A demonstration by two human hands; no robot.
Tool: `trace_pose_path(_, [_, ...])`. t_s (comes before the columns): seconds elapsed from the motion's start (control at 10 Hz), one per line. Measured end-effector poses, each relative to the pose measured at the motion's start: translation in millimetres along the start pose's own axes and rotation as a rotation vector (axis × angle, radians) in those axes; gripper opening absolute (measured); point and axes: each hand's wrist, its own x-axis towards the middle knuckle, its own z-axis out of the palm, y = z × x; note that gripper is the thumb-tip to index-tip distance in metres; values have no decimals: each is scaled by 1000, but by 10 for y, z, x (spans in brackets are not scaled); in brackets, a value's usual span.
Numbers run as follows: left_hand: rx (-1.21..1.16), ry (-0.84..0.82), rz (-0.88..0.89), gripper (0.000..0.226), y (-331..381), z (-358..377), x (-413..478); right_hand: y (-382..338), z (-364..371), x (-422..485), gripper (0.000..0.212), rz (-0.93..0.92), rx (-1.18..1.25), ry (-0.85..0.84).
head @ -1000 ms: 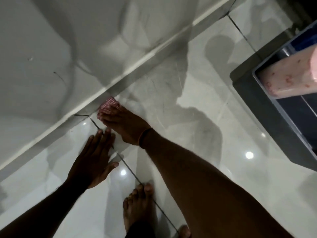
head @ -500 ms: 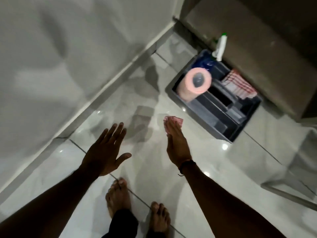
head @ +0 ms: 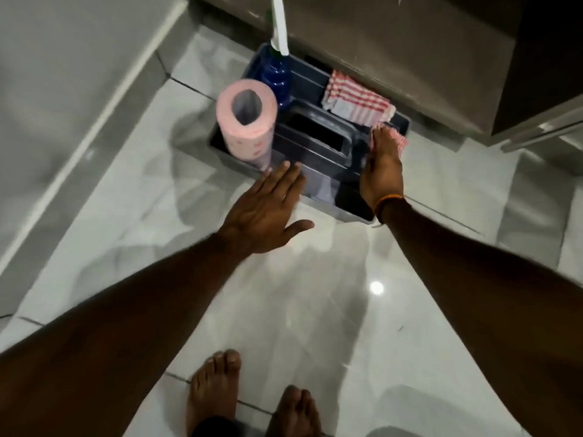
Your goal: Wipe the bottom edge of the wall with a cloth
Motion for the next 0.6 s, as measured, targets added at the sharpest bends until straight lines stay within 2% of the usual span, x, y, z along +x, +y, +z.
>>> trace_pose_path(0.2, [127, -67, -15, 90, -104, 427, 369, 197, 489, 246, 75, 19, -165, -92])
trace_pose_path(0.3, [164, -48, -15, 88, -118, 475, 378, 232, 635, 218, 79, 39, -239, -33])
trace_pose_path(0.4, [137, -64, -7, 87, -125, 456, 382, 247, 633, 210, 81, 42, -277, -45])
trace_pose_path(0.5, [103, -85, -15, 91, -127, 305, 359, 165, 506, 170, 70, 14, -213, -10])
trace_pose_path(0.6, [92, -39, 41, 93, -65, -93, 227, -79, 192, -37, 61, -6, -4, 129])
